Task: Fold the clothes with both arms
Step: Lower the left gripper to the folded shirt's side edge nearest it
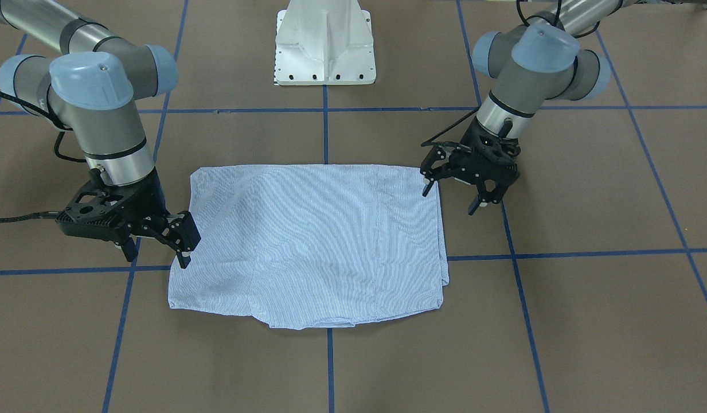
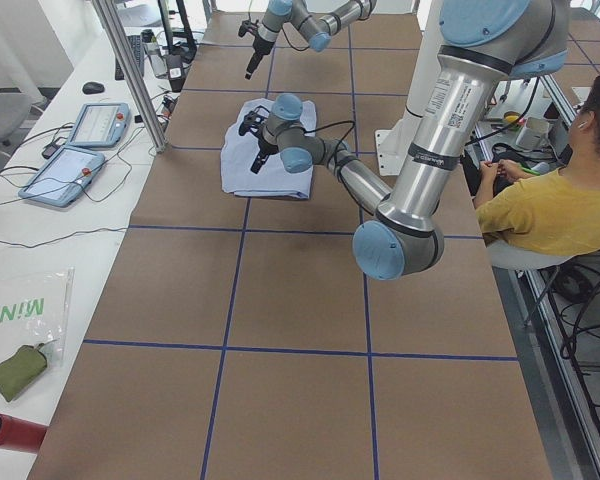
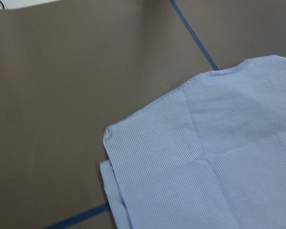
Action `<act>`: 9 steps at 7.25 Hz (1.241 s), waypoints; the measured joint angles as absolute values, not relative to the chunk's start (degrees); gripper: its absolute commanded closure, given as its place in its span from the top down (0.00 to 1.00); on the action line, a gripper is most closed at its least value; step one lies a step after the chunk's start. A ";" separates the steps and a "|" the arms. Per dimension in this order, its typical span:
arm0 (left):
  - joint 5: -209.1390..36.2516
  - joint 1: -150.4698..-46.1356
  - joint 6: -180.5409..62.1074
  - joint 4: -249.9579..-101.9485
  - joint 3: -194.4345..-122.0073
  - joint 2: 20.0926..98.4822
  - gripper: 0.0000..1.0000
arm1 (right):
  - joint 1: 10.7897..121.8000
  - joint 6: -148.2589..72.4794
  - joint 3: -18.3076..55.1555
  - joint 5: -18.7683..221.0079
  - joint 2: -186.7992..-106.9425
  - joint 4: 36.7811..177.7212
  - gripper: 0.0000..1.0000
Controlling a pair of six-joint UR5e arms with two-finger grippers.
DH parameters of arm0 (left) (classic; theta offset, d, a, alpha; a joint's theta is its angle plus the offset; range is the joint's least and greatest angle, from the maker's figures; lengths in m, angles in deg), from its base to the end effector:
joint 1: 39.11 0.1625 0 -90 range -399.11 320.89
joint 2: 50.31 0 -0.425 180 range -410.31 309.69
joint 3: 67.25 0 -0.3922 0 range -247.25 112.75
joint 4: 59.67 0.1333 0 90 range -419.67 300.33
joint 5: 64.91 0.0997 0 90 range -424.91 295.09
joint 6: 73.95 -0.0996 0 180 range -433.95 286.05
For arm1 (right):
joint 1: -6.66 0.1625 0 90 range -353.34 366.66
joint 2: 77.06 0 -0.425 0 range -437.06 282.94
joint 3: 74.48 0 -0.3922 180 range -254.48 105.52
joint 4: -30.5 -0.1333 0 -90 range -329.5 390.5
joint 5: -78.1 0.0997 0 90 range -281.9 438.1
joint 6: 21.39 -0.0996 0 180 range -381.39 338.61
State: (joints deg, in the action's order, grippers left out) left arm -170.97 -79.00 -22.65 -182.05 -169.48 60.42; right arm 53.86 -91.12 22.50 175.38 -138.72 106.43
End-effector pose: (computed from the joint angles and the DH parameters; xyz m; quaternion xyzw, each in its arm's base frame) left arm 0.3988 -0.4711 0.2959 0.2475 0.4881 0.0667 0.8343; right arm -0.3610 -0.5675 0.2984 0.1836 -0.3788 0.1853 0.8880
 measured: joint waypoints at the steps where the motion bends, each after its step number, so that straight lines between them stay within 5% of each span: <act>1: -168.44 -75.49 -17.52 -183.27 -171.09 58.73 1.00 | 53.86 -91.15 22.65 175.39 -138.74 106.37 1.00; 3: -161.54 -68.93 -8.83 -183.93 -171.77 57.45 0.98 | 53.86 -91.31 22.86 175.39 -138.76 106.28 1.00; 5: -157.47 -65.83 -3.45 -183.97 -170.70 56.85 0.84 | 53.86 -91.54 23.11 175.39 -138.76 106.31 1.00; 9: -154.42 -64.02 -0.68 -184.06 -168.32 56.11 0.83 | 53.78 -91.61 23.13 175.30 -138.76 106.27 1.00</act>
